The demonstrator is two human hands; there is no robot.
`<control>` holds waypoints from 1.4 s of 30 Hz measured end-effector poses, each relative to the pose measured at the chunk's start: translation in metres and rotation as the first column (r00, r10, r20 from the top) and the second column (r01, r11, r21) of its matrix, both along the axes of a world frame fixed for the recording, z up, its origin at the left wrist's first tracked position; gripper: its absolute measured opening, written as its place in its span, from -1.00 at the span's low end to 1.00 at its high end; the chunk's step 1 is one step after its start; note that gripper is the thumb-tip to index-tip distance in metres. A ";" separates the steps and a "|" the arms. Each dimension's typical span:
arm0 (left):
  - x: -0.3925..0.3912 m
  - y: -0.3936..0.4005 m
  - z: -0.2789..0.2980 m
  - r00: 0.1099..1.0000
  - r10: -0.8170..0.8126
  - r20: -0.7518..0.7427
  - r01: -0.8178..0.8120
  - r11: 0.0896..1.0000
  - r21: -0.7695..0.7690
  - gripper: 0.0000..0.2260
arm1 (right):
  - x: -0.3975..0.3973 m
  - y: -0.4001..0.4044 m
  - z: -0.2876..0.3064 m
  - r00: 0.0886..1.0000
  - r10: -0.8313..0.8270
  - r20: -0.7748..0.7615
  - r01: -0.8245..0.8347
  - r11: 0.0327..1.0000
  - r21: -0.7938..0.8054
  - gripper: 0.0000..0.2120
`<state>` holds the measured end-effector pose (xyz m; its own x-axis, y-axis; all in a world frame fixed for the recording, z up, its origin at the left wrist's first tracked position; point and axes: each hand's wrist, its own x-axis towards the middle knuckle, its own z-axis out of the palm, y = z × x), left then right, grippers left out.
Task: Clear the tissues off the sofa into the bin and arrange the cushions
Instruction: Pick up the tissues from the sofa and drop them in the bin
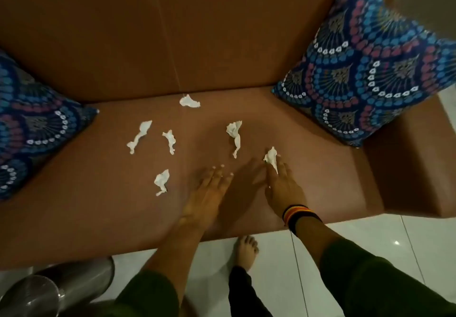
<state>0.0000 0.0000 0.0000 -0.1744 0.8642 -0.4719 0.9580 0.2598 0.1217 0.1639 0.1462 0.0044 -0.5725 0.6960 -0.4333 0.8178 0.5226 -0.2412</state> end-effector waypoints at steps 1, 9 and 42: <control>-0.001 0.006 -0.010 0.999 -0.008 -0.033 0.006 0.999 -0.052 -0.21 | 0.000 0.009 -0.012 1.000 0.005 0.016 -0.005 1.000 -0.017 -0.34; -0.006 0.009 -0.066 0.995 0.083 -0.047 -0.084 0.996 -0.012 -0.22 | -0.006 0.051 -0.073 0.991 0.107 0.076 -0.106 0.994 -0.010 -0.21; -0.042 0.150 -0.064 0.994 0.043 0.096 -0.061 0.980 0.189 -0.74 | 0.023 0.073 -0.053 0.871 -0.431 -0.235 0.420 0.902 -0.099 -0.70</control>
